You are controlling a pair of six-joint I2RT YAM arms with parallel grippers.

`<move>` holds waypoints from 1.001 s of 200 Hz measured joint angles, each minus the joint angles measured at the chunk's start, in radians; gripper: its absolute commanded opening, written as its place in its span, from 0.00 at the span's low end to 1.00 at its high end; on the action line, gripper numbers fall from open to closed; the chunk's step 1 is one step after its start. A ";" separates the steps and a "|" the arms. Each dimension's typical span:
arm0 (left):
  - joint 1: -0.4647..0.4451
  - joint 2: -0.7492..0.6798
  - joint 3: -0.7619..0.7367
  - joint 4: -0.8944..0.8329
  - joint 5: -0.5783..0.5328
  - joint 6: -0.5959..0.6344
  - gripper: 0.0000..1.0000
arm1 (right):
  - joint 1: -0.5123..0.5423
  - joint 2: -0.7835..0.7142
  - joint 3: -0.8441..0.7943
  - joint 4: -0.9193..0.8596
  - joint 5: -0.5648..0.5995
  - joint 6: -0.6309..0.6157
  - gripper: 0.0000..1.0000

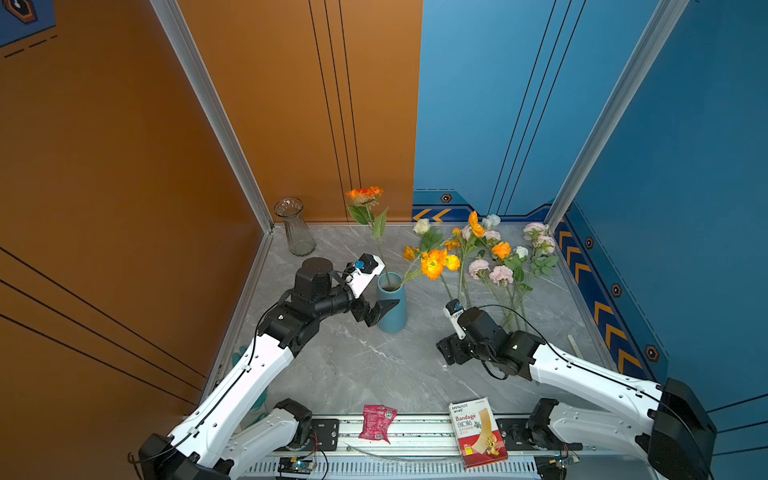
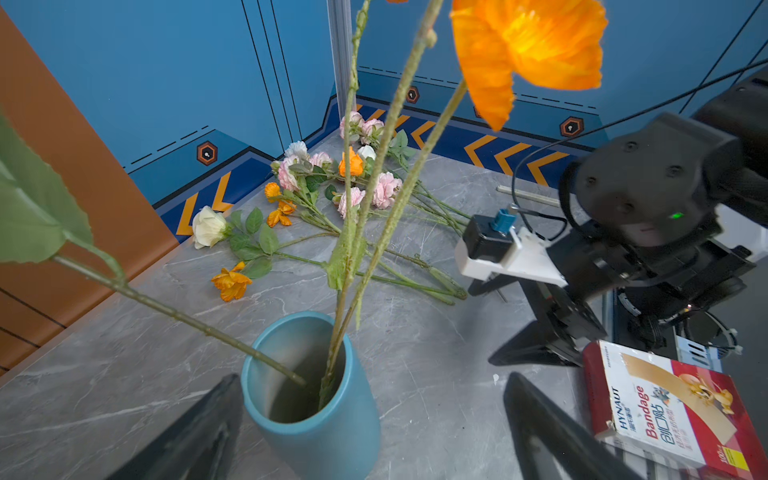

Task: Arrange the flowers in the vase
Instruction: 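Open the right gripper and draw it back toward the flower pile, then grasp the white rose stem in the flower pile with the right gripper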

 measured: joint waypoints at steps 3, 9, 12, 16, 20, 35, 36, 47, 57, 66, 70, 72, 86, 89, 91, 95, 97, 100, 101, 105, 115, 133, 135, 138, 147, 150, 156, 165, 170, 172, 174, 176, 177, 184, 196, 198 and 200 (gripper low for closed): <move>-0.005 0.001 0.002 -0.005 -0.004 0.005 0.98 | -0.022 0.003 -0.004 0.008 -0.004 0.006 0.76; -0.017 0.004 0.006 -0.019 -0.011 0.015 0.98 | -0.070 0.012 -0.011 0.030 -0.011 0.011 0.74; -0.023 0.007 0.009 -0.027 -0.014 0.021 0.98 | -0.094 0.021 -0.013 0.043 -0.011 0.009 0.73; -0.029 0.010 0.012 -0.034 -0.018 0.027 0.98 | -0.129 0.033 -0.014 0.060 -0.017 0.015 0.72; -0.037 0.014 0.015 -0.042 -0.023 0.034 0.98 | -0.156 0.049 -0.014 0.079 -0.023 0.013 0.72; -0.063 0.031 0.024 -0.074 -0.041 0.062 0.98 | -0.242 0.126 0.001 0.152 -0.047 0.009 0.66; -0.064 0.032 0.025 -0.075 -0.042 0.064 0.98 | -0.249 0.135 0.005 0.155 -0.051 0.010 0.65; -0.085 0.046 0.029 -0.100 -0.053 0.084 0.98 | -0.286 0.225 0.048 0.188 -0.078 -0.016 0.60; -0.108 0.060 0.031 -0.124 -0.066 0.103 0.98 | -0.309 0.313 0.111 0.208 -0.100 -0.034 0.54; -0.132 0.070 0.031 -0.147 -0.086 0.121 0.98 | -0.326 0.398 0.179 0.225 -0.125 -0.063 0.49; -0.144 0.076 0.032 -0.156 -0.096 0.129 0.98 | -0.333 0.434 0.213 0.233 -0.137 -0.068 0.48; -0.150 0.078 0.033 -0.162 -0.101 0.133 0.98 | -0.337 0.454 0.230 0.238 -0.142 -0.078 0.47; -0.184 0.094 0.047 -0.196 -0.135 0.154 0.98 | -0.356 0.566 0.339 0.262 -0.174 -0.106 0.45; -0.191 0.097 0.050 -0.200 -0.142 0.159 0.98 | -0.360 0.586 0.360 0.266 -0.181 -0.109 0.44; -0.195 0.098 0.052 -0.202 -0.146 0.161 0.98 | -0.362 0.597 0.371 0.269 -0.181 -0.111 0.44; -0.203 0.099 0.055 -0.206 -0.154 0.164 0.98 | -0.368 0.626 0.400 0.274 -0.188 -0.119 0.43; -0.204 0.100 0.056 -0.208 -0.156 0.165 0.98 | -0.371 0.639 0.414 0.277 -0.188 -0.119 0.43; -0.210 0.100 0.058 -0.211 -0.162 0.169 0.98 | -0.375 0.659 0.431 0.280 -0.192 -0.125 0.43; -0.211 0.100 0.058 -0.211 -0.164 0.170 0.98 | -0.376 0.663 0.435 0.281 -0.193 -0.127 0.42; -0.216 0.100 0.060 -0.213 -0.171 0.173 0.98 | -0.382 0.690 0.460 0.286 -0.195 -0.131 0.42; -0.224 0.101 0.063 -0.216 -0.182 0.179 0.98 | -0.396 0.739 0.507 0.290 -0.204 -0.137 0.42; -0.229 0.105 0.065 -0.222 -0.199 0.187 0.98 | -0.421 0.828 0.583 0.289 -0.217 -0.146 0.41; -0.229 0.106 0.065 -0.222 -0.199 0.187 0.98 | -0.423 0.834 0.588 0.286 -0.217 -0.146 0.41; -0.229 0.108 0.066 -0.224 -0.201 0.187 0.98 | -0.425 0.847 0.600 0.285 -0.218 -0.149 0.41; -0.229 0.113 0.067 -0.225 -0.206 0.187 0.98 | -0.433 0.885 0.635 0.277 -0.222 -0.156 0.40; -0.229 0.114 0.067 -0.225 -0.207 0.187 0.98 | -0.436 0.896 0.647 0.272 -0.222 -0.157 0.40; -0.229 0.116 0.067 -0.226 -0.211 0.187 0.98 | -0.439 0.917 0.669 0.263 -0.226 -0.161 0.40; -0.229 0.116 0.067 -0.228 -0.215 0.187 0.98 | -0.442 0.944 0.698 0.252 -0.230 -0.165 0.40; -0.229 0.116 0.067 -0.228 -0.217 0.187 0.98 | -0.442 0.954 0.709 0.248 -0.233 -0.166 0.40; -0.229 0.116 0.067 -0.228 -0.217 0.187 0.98 | -0.442 0.959 0.714 0.245 -0.235 -0.167 0.40; -0.229 0.116 0.067 -0.228 -0.217 0.187 0.98 | -0.442 0.961 0.718 0.244 -0.237 -0.168 0.40; -0.229 0.116 0.067 -0.228 -0.217 0.187 0.98 | -0.442 0.966 0.721 0.241 -0.236 -0.168 0.40; -0.229 0.116 0.067 -0.228 -0.217 0.187 0.98 | -0.442 0.967 0.723 0.241 -0.237 -0.168 0.40; -0.229 0.116 0.067 -0.228 -0.219 0.187 0.98 | -0.441 0.978 0.736 0.233 -0.238 -0.171 0.40; -0.229 0.116 0.067 -0.230 -0.220 0.187 0.98 | -0.438 0.995 0.758 0.220 -0.238 -0.174 0.39; -0.229 0.116 0.067 -0.230 -0.220 0.187 0.98 | -0.437 0.996 0.760 0.219 -0.237 -0.175 0.39; -0.229 0.116 0.068 -0.231 -0.220 0.187 0.98 | -0.436 0.998 0.765 0.215 -0.237 -0.176 0.39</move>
